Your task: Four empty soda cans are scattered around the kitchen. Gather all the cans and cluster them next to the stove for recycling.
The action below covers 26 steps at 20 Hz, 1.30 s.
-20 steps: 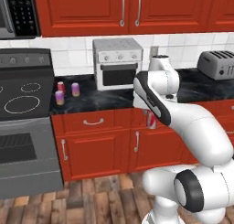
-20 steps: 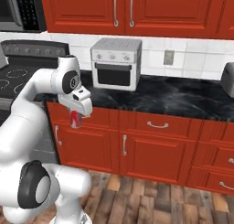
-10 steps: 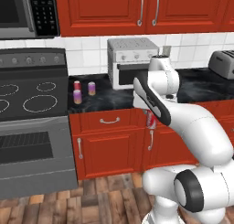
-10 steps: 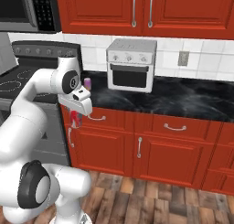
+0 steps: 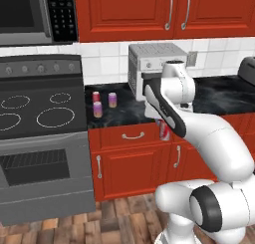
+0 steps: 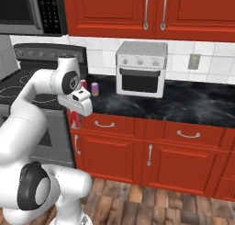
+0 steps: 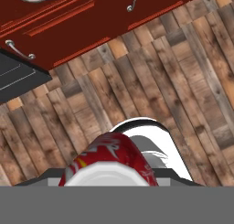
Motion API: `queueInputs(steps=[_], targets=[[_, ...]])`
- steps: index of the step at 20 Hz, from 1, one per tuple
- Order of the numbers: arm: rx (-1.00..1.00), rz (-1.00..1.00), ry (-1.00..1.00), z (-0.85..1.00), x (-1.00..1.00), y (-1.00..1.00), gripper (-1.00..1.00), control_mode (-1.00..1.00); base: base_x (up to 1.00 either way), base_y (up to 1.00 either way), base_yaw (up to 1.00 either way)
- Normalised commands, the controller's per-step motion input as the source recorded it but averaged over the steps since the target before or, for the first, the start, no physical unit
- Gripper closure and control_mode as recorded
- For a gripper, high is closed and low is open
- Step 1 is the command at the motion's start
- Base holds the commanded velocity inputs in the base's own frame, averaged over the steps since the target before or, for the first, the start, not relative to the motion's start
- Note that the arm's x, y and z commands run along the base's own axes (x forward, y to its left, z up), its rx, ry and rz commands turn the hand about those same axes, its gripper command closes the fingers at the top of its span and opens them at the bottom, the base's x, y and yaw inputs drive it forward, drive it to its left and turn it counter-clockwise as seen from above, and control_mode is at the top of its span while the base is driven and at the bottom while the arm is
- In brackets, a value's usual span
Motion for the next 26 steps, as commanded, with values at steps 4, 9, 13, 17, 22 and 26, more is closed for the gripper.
queueInputs(steps=[4,9,13,17,22,26], targets=[[0.0,0.0,0.0,0.0,0.0,0.0,1.0,1.0,0.47,0.35,-0.04],[0.0,0.0,0.0,0.0,0.0,0.0,1.0,1.0,0.5,0.32,-0.03],[0.0,0.0,0.0,0.0,0.0,0.0,1.0,1.0,0.41,0.27,-0.01],[0.0,0.0,0.0,0.0,0.0,0.0,1.0,1.0,0.34,0.2,0.0],[0.0,0.0,0.0,0.0,0.0,0.0,1.0,1.0,0.32,0.2,0.0],[0.0,0.0,0.0,0.0,0.0,0.0,1.0,1.0,0.29,0.26,0.0]])
